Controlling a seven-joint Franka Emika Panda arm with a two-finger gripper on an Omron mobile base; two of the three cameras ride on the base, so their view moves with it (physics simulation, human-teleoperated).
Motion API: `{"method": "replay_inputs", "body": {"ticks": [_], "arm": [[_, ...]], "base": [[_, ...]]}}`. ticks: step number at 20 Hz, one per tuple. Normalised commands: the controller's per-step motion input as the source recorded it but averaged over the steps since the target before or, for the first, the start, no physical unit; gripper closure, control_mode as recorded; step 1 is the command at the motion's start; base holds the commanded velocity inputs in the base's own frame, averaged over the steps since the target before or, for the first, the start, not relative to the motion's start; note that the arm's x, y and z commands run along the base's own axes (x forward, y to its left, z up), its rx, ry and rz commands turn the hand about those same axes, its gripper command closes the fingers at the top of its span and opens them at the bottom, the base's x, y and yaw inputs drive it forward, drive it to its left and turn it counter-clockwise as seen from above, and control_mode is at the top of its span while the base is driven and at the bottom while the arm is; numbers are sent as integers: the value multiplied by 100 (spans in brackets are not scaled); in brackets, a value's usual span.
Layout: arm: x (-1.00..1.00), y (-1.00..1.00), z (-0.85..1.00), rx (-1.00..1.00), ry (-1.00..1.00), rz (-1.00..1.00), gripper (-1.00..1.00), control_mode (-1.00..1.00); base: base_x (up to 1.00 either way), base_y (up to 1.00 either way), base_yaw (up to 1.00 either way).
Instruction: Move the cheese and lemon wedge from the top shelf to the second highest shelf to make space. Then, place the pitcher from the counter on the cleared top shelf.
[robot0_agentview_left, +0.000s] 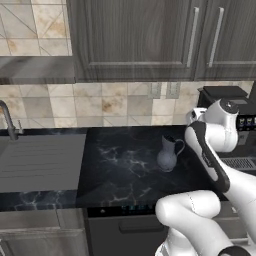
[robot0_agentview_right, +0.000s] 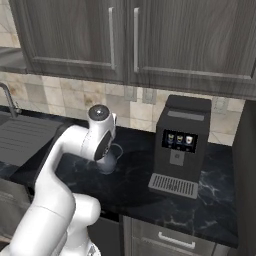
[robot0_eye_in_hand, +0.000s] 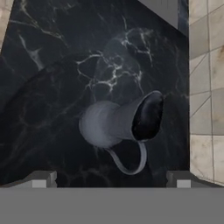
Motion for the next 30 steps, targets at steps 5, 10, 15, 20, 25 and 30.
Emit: {"method": "replay_inputs", "body": {"ticks": [5, 10, 15, 20, 25, 30], "arm": [[19, 1, -18, 5, 0, 3, -100, -100], [18, 0, 0, 3, 3, 8, -100, -100], [5, 0, -1, 0, 7, 15, -100, -100], [6, 0, -7, 0, 6, 16, -100, -100], [28, 0, -8, 0, 1, 6, -100, -100], [24, 0, -15, 0, 0, 0, -100, -100]], "base": [[0, 0, 0], [0, 0, 0], [0, 0, 0], [0, 0, 0], [0, 0, 0], [0, 0, 0]]}}
